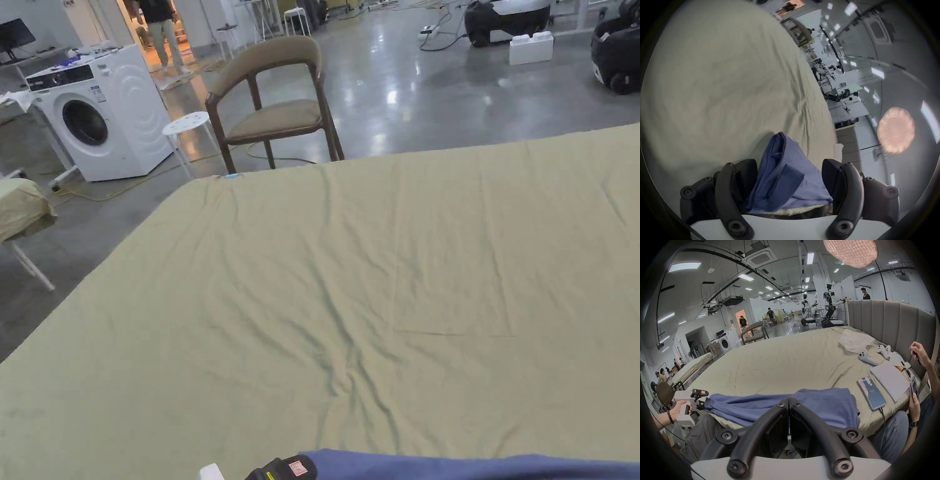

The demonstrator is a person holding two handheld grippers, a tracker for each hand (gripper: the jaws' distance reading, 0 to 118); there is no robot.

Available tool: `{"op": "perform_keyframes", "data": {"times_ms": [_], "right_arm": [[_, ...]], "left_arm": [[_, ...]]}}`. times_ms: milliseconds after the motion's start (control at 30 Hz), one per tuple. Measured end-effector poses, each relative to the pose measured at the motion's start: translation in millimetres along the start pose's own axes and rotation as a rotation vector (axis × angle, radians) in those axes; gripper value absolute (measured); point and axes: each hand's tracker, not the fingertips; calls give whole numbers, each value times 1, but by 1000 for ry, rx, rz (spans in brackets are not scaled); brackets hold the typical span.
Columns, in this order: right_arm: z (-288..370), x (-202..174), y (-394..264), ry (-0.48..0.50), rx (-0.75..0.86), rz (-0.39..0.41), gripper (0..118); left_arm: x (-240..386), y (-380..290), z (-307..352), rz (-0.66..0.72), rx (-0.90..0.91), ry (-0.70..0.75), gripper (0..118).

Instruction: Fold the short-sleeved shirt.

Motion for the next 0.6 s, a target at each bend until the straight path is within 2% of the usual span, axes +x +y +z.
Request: {"op": "perform_keyframes", "data": {"times_ms": [67, 100, 167, 233, 333, 500, 600], "right_arm": [[1, 0, -1, -14, -13, 10, 0], [2, 0, -1, -19, -18, 15, 0], [2, 0, -2, -23, -25, 16, 0], [2, 0, -4, -25, -36, 17, 0], [0, 0, -7, -31, -48, 14, 0], [1, -2, -6, -26, -46, 9, 0], [-1, -10, -2, -15, -44, 6, 0]], "left_arm": [[0, -1, -7, 35, -10, -88, 79], [-1, 0, -12, 61, -26, -90, 70], [2, 3, -19, 36, -46, -23, 12], [1, 7, -26, 17, -67, 59, 8], [12, 9, -21, -15, -38, 36, 6], [27, 27, 14, -61, 122, 25, 5], [50, 47, 48, -280, 166, 175, 5]]}}
